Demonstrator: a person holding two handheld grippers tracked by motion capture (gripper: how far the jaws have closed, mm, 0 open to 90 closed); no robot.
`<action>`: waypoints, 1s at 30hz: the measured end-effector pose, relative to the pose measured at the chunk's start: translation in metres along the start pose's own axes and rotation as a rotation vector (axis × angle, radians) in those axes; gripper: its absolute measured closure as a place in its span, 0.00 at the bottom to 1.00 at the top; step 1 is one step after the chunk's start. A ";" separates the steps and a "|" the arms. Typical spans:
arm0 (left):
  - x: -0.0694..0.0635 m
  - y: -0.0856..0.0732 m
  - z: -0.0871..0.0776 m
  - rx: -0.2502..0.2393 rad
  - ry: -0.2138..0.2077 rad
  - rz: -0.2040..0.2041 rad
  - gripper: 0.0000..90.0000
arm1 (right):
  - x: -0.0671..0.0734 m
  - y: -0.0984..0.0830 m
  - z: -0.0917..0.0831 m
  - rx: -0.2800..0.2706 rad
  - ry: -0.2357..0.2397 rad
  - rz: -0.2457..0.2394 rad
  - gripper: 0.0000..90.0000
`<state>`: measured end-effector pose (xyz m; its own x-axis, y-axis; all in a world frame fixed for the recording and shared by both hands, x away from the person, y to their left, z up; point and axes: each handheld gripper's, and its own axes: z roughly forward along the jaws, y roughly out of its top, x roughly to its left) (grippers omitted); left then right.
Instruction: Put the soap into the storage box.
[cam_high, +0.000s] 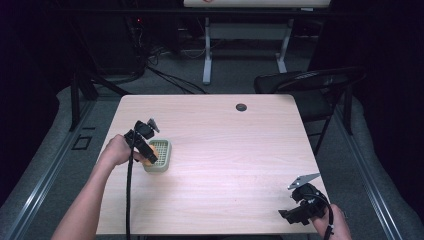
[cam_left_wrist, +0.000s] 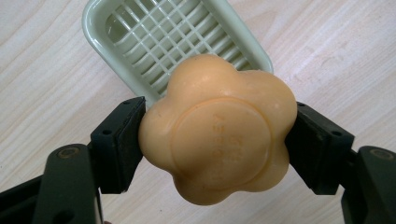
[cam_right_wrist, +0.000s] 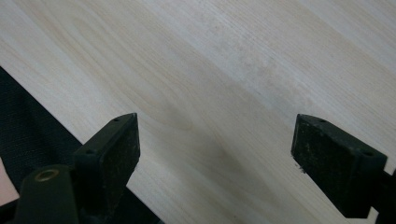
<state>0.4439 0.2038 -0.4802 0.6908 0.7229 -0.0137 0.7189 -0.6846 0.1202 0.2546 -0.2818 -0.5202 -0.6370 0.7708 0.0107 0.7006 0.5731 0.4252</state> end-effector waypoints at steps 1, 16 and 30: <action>0.000 0.001 0.001 -0.001 0.001 -0.003 0.30 | 0.000 0.000 0.000 0.001 0.000 0.000 0.17; 0.004 0.016 0.012 -0.001 0.010 -0.013 0.30 | 0.000 0.000 0.002 0.006 0.009 0.005 0.17; 0.009 0.026 0.024 -0.001 0.028 -0.024 0.30 | 0.001 0.000 0.002 0.020 0.009 -0.006 0.17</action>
<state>0.4709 0.1907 -0.5011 0.6706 0.7418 0.0106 0.7354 -0.6666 0.1217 0.2553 -0.2803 -0.5222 -0.6444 0.7645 0.0166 0.7027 0.5834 0.4073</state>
